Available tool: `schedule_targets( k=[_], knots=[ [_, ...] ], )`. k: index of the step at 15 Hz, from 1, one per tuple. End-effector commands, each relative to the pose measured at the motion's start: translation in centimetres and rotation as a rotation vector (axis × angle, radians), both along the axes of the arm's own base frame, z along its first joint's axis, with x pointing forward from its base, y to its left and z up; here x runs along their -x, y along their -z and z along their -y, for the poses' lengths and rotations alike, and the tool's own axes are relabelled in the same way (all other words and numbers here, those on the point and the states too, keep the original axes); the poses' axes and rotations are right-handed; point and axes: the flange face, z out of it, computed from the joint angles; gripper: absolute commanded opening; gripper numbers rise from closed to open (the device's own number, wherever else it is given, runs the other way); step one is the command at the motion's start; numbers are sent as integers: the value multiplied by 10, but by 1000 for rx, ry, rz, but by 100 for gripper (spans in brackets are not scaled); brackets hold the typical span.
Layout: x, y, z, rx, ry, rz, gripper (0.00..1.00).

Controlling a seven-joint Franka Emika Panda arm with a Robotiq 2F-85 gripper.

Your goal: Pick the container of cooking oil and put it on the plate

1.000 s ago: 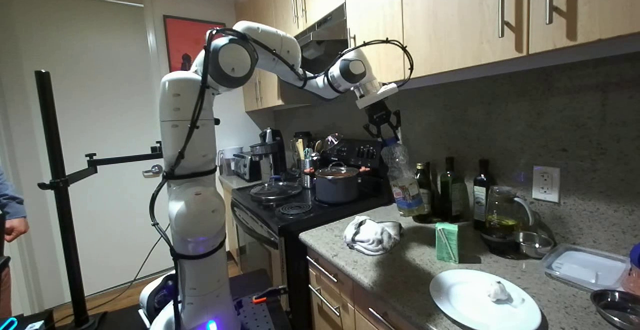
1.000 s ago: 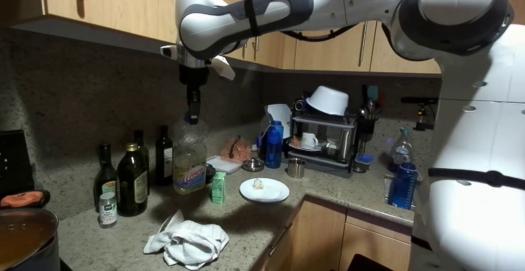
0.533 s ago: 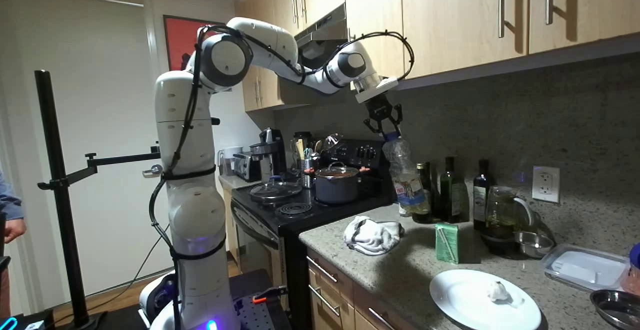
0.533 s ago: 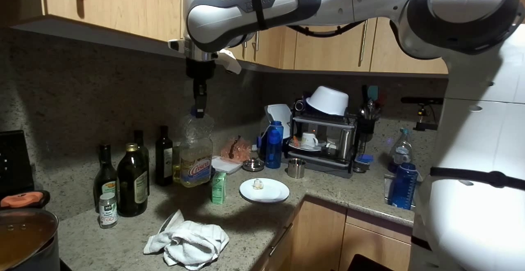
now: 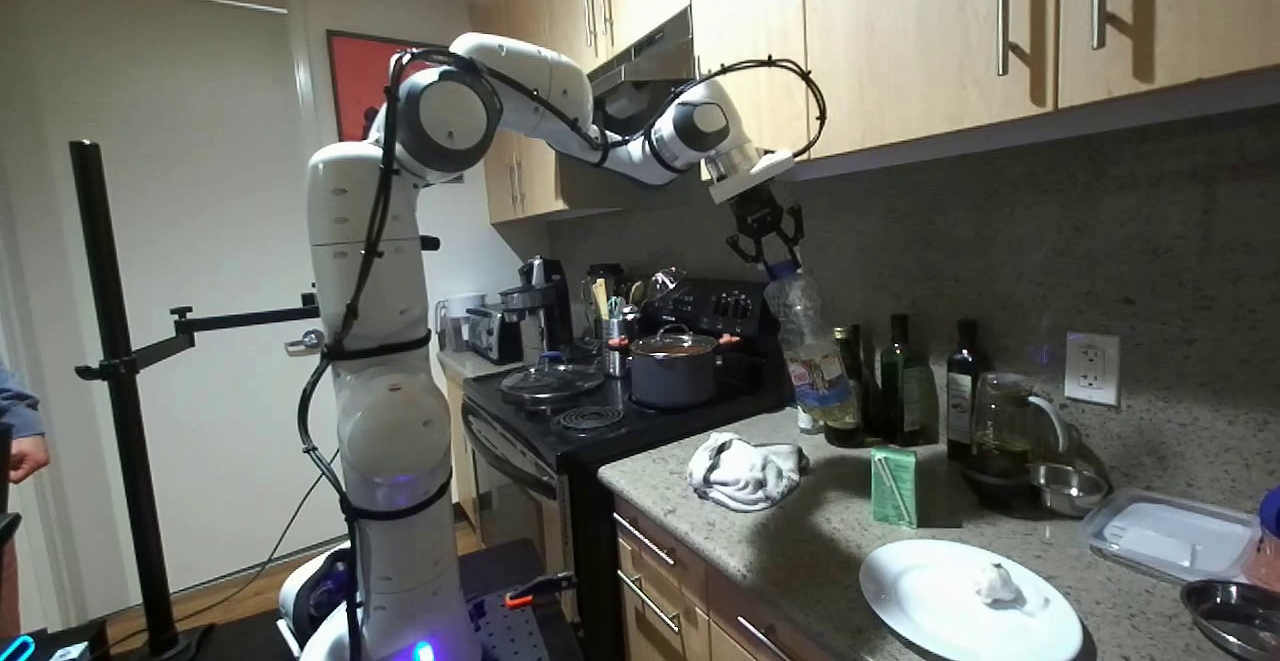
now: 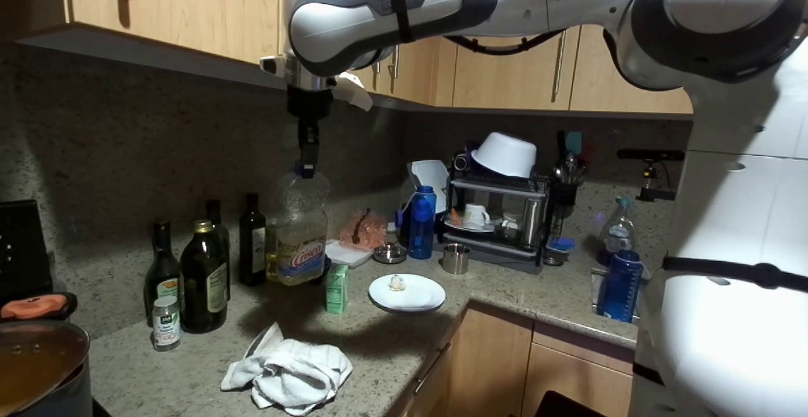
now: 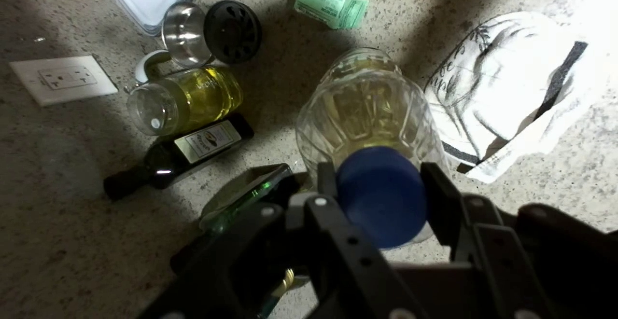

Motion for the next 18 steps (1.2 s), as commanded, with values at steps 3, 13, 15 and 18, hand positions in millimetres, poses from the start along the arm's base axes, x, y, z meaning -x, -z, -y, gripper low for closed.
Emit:
schedule_targets(
  k=[3,13,15,18],
  knots=[
    [-5,-14,13,-1,34,25,21],
    [-1,-29,110,7,245,10,21],
    [1,-31,124,7,289,13,21],
    [19,-31,141,-1,357,-7,21]
  ],
)
